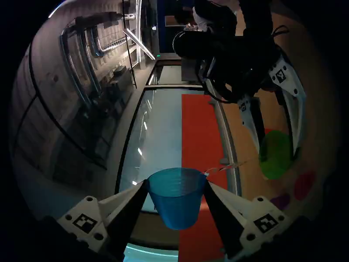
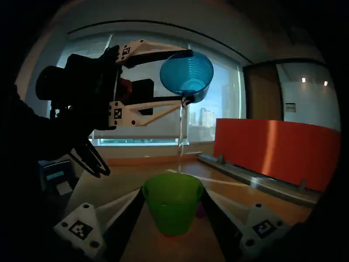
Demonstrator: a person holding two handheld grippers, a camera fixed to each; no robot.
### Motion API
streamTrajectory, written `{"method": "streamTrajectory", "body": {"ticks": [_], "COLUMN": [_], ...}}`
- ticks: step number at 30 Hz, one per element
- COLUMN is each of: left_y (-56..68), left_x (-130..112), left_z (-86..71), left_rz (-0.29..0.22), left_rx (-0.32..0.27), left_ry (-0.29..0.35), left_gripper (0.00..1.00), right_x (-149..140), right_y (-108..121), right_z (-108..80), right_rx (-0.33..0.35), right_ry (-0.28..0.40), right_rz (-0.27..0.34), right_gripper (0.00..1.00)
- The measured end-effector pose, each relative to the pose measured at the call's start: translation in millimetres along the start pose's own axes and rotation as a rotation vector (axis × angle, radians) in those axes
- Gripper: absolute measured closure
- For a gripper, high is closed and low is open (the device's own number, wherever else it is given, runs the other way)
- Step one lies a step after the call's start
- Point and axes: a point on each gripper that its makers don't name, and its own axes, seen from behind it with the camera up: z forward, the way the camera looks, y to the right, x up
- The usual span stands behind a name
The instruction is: Pour water
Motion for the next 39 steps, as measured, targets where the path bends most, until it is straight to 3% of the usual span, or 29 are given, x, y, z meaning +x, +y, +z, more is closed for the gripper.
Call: {"method": "streamTrajectory", "body": {"ticks": [33,39], "left_y": [-11.3,-8.3], "left_x": [8.7,13.5], "left_z": [-1.3,-1.7], "left_rz": [0.138,0.152], "left_rx": [0.019,0.02], "left_ry": [0.01,0.018], "left_gripper": [0.11,0.11], "right_x": [-1.7,-0.3], "right_y": [6.4,7.1], "right_z": [-2.7,-3.2], "right_rx": [-0.009,-0.012], "right_ry": [0.009,0.011], "right_rz": [0.005,0.005], "right_gripper": [0.09,0.09]}}
